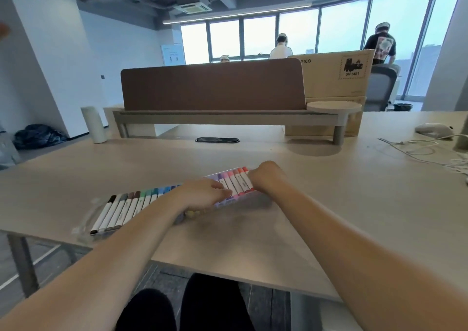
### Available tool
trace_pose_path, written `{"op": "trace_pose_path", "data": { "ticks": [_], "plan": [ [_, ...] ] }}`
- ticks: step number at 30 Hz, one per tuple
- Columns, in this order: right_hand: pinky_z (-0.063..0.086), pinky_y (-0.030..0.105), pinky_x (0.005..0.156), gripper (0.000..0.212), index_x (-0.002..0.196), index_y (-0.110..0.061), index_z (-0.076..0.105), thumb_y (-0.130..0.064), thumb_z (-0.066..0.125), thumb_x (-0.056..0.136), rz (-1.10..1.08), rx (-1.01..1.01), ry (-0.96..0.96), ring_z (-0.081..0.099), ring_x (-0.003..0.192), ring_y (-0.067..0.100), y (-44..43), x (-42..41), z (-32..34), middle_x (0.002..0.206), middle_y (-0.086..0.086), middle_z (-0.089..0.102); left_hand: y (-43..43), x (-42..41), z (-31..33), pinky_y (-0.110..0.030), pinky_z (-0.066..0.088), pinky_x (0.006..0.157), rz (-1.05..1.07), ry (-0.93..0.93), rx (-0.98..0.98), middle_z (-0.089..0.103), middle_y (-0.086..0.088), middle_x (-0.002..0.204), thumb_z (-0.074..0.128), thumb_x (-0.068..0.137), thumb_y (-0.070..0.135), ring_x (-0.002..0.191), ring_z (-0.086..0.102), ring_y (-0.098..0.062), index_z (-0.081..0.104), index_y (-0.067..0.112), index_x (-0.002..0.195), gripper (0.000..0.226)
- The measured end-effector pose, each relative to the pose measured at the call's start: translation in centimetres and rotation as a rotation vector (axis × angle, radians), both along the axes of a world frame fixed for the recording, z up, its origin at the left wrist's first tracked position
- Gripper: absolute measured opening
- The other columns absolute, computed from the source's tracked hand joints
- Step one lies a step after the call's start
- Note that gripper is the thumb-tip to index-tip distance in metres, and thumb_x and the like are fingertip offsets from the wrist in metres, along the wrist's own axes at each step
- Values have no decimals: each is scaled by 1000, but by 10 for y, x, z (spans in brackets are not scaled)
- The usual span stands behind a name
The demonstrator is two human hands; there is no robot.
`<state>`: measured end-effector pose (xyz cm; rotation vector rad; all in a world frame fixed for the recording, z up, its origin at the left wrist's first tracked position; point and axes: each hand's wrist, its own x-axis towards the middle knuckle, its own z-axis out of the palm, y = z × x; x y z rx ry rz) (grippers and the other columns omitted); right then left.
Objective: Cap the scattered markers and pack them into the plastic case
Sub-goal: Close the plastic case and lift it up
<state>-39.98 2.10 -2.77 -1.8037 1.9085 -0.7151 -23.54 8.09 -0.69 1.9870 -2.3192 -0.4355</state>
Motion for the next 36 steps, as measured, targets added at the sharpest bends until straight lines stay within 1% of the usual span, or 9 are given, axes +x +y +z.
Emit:
{"op": "trace_pose_path", "data": {
  "ticks": [9,12,16,21,25,28,31,33,36],
  "plan": [
    [41,34,60,46,68,-9,50,-44,42,97,2,-340,-670,51,62,21,25,38,66,69,9,55,12,21,41,-51,41,106,209,645,57,55,-2,134,30,88,77,124,51,-31,51,29,135,71],
    [49,38,64,59,77,0,59,-51,39,99,166,-372,-701,57,66,22,40,63,86,74,9,63,18,33,60,-50,47,101,227,796,-50,61,-7,125,25,84,83,112,59,-29,54,26,132,80],
    [55,28,65,53,99,-15,72,-53,35,101,384,-305,-717,66,84,18,46,104,98,92,-2,70,27,62,84,-44,57,88,326,904,-293,66,-5,116,35,91,72,102,66,-25,57,25,126,62],
    [59,29,71,53,101,-15,71,-53,34,102,545,-260,-590,65,84,14,50,154,86,95,-7,70,45,120,91,-36,62,73,475,812,-440,70,-5,98,53,96,27,83,71,-22,56,19,113,19],
    [58,41,81,52,82,-17,72,-54,39,99,612,-274,-395,66,81,19,48,185,61,87,2,71,58,166,75,-34,61,68,542,748,-443,74,-12,82,53,90,14,69,72,-21,69,10,92,17],
    [55,42,75,65,83,0,69,-60,45,95,611,-233,-296,62,67,31,38,208,43,75,15,67,55,197,48,-37,56,62,634,665,-431,70,-14,72,54,87,13,59,61,-24,69,3,79,20],
    [47,34,63,55,65,-10,57,-56,50,95,624,-203,-215,47,54,19,30,227,24,59,5,49,52,222,22,-28,35,52,669,553,-388,47,-7,54,53,83,13,54,41,-19,52,14,55,28],
    [50,33,66,49,71,-11,63,-51,52,95,634,-199,-134,54,58,18,25,237,14,63,3,59,49,232,6,-27,27,51,673,469,-313,37,-2,52,54,86,16,52,34,-19,42,17,51,37],
    [47,28,66,29,89,-18,70,-42,54,96,655,-172,-1,61,73,15,15,250,7,83,-1,69,45,241,-11,-30,44,63,684,365,-155,61,-9,70,55,90,20,67,56,-23,67,11,72,23]
  ]
}}
